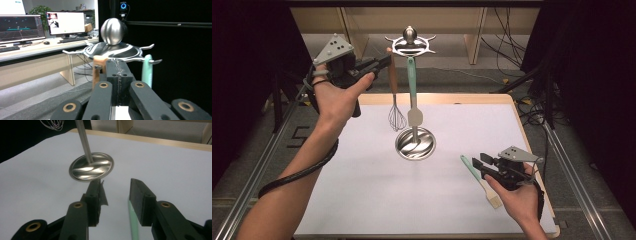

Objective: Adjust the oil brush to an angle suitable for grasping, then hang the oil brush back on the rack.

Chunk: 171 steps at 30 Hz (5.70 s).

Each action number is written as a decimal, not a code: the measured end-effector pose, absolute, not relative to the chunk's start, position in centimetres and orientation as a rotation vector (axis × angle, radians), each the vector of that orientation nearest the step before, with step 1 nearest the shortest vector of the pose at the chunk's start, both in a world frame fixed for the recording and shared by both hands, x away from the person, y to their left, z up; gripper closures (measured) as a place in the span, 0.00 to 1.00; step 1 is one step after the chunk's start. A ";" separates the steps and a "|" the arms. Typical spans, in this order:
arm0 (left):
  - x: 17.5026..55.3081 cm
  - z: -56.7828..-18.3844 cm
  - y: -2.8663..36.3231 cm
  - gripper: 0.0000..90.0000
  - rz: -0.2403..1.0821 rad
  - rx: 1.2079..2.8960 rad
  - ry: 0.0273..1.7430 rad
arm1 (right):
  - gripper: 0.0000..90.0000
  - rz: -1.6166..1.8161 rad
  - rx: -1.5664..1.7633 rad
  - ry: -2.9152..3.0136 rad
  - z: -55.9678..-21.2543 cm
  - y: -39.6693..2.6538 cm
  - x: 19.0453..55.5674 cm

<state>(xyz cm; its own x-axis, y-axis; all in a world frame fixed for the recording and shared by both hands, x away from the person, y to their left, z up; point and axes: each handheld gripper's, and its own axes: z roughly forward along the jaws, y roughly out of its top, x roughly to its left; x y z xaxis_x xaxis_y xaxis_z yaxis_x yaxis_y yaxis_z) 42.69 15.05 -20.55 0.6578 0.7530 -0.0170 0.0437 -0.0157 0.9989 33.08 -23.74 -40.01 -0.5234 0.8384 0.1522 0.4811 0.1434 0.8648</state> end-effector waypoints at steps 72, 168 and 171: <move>46.4 -20.6 16.5 0.86 0.720 1.475 0.774 | 0.68 1.265 1.260 2.068 -39.5 -24.5 33.4; 38.1 -31.4 20.2 0.43 0.580 1.546 0.891 | 0.82 0.299 1.637 2.570 -43.2 -22.3 38.3; 38.1 -31.4 20.1 0.43 0.578 1.545 0.890 | 0.82 0.285 1.639 2.572 -43.3 -22.3 38.4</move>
